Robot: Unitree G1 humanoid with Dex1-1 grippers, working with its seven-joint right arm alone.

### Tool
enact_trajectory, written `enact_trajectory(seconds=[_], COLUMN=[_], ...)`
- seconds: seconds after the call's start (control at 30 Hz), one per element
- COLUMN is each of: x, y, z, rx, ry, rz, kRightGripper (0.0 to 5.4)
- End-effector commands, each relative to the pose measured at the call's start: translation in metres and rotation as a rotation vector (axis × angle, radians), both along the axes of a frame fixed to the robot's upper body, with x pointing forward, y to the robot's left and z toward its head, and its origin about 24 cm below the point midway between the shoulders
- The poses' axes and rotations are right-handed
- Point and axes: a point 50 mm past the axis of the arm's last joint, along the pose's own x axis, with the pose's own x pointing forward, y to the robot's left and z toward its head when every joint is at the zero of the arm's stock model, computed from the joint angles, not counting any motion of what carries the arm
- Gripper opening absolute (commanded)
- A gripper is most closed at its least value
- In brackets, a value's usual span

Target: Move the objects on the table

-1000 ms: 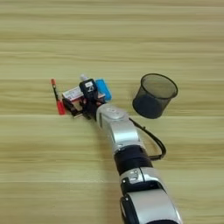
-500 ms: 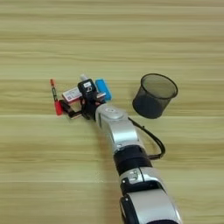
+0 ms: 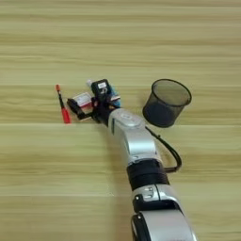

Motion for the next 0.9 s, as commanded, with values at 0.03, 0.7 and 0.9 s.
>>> enact_trajectory(seconds=[0.03,0.7,0.9], x=[0.013,0.027,0.029], y=[-0.005,-0.032,-0.036], z=[0.044,0.040,0.040], rx=[0.032,-0.100,-0.104], ry=[-0.197,-0.225,-0.222], rz=[-0.025,-0.260,-0.298], kRightGripper=[5.39,5.39,5.39])
